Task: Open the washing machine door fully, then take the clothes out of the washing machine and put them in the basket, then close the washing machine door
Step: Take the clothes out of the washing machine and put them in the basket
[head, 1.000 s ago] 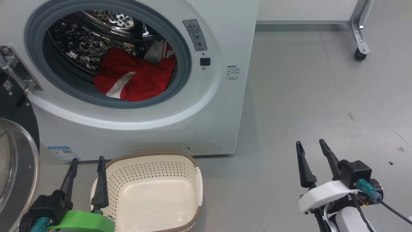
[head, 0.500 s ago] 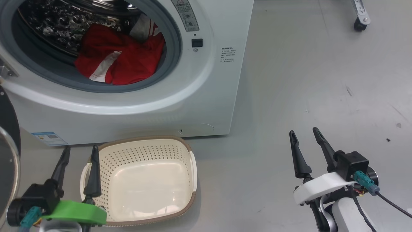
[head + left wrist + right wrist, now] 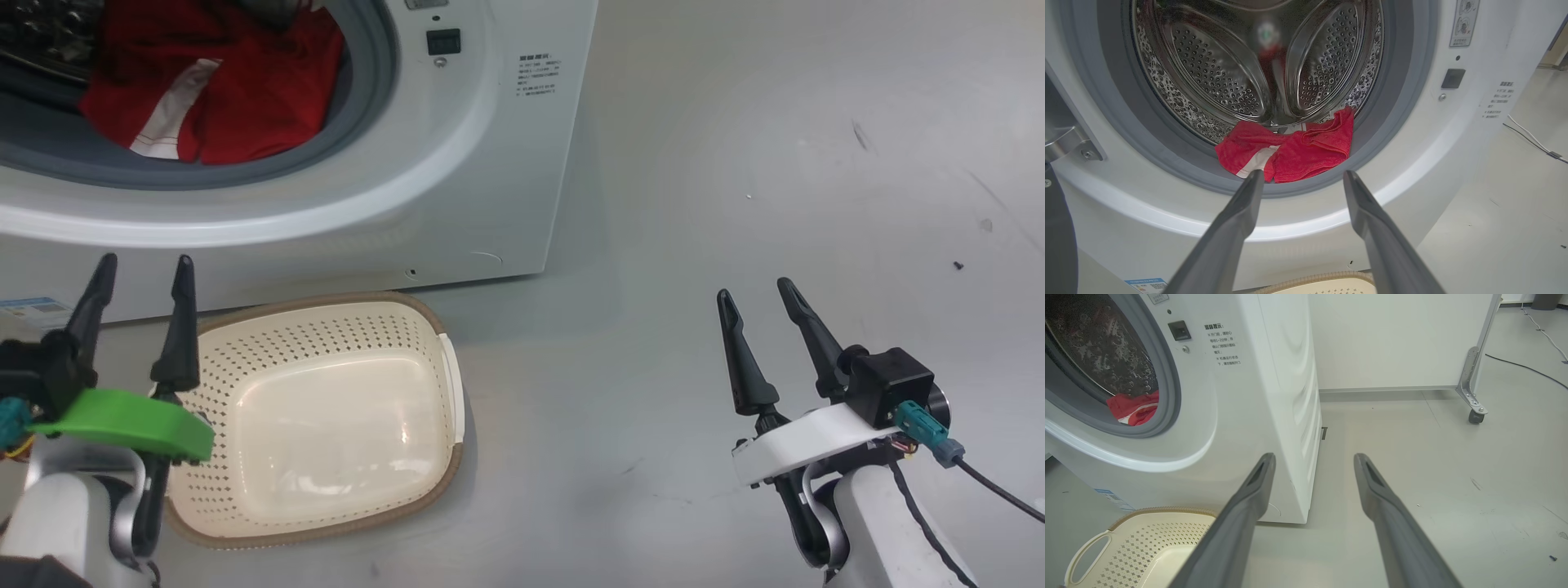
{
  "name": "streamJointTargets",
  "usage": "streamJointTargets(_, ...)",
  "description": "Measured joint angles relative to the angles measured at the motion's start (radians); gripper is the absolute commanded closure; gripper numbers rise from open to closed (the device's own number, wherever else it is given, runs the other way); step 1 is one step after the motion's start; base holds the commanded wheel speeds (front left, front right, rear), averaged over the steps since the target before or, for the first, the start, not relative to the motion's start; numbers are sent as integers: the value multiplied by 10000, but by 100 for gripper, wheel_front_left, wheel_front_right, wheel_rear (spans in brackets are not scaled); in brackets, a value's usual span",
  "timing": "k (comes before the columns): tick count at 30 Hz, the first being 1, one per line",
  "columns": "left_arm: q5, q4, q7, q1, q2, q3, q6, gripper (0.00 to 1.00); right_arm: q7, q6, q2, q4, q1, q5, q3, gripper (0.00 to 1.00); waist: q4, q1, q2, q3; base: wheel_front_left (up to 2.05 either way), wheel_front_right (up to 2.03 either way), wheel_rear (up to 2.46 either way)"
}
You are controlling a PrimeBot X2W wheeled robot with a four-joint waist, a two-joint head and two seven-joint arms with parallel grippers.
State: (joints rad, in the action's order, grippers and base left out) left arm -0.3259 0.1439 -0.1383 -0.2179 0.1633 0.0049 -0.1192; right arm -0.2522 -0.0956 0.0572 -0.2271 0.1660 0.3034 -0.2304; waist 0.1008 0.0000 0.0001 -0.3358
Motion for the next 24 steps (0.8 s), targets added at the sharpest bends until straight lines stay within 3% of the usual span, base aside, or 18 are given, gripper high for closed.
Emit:
streamJointTargets(12,-21,1210,1430,-2588,853,598,464,0,-2,-2,-8,268,602,0,-21,0,726,0,0,-1250,0,0,0)
streamJointTargets(24,290,2512,2514,-4548,1536,581,702,0,-2,-4,-36,324,1021,31,-54,0,1339,3,0,-2220,0,0,0)
